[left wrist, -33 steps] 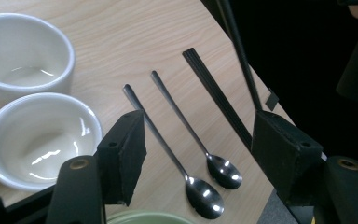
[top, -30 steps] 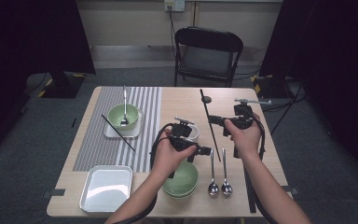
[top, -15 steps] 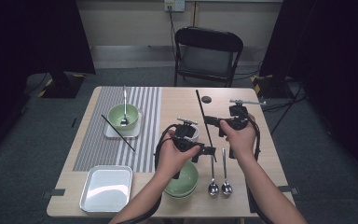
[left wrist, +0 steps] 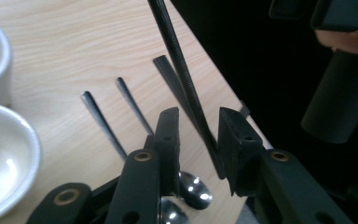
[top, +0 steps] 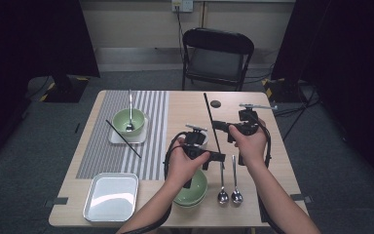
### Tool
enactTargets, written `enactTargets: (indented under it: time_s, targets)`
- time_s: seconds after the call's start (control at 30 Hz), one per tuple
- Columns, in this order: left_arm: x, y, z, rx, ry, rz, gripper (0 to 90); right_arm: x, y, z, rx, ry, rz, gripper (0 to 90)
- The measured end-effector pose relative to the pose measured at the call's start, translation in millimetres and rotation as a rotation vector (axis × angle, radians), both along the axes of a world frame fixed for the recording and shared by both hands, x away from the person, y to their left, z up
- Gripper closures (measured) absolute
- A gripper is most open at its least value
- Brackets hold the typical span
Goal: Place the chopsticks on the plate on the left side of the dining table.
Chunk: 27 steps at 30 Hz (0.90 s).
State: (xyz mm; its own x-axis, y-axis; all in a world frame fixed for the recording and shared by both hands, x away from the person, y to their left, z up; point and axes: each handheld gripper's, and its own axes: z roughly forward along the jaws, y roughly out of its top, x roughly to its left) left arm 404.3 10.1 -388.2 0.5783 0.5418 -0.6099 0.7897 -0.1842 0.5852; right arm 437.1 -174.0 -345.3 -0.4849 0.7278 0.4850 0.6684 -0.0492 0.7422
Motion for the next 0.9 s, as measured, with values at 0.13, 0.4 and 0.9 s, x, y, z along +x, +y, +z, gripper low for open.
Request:
enactTargets:
  time_s: [0.13, 0.4, 0.9]
  targets:
    - [0.0, -0.1, 0.5, 0.008, -0.003, 0.0, 75.1, 0.9, -1.0, -1.3, 0.011, 0.006, -0.002, 86.8]
    - [1.1, 9.3, -0.6, 0.035, 0.037, 0.003, 82.4, 0.9, -1.6, -3.3, 0.034, 0.028, 0.004, 86.5]
    - [1.3, 18.0, 5.4, 0.055, 0.038, 0.008, 86.8, -0.5, 0.1, 0.8, -0.028, 0.001, 0.005, 76.5]
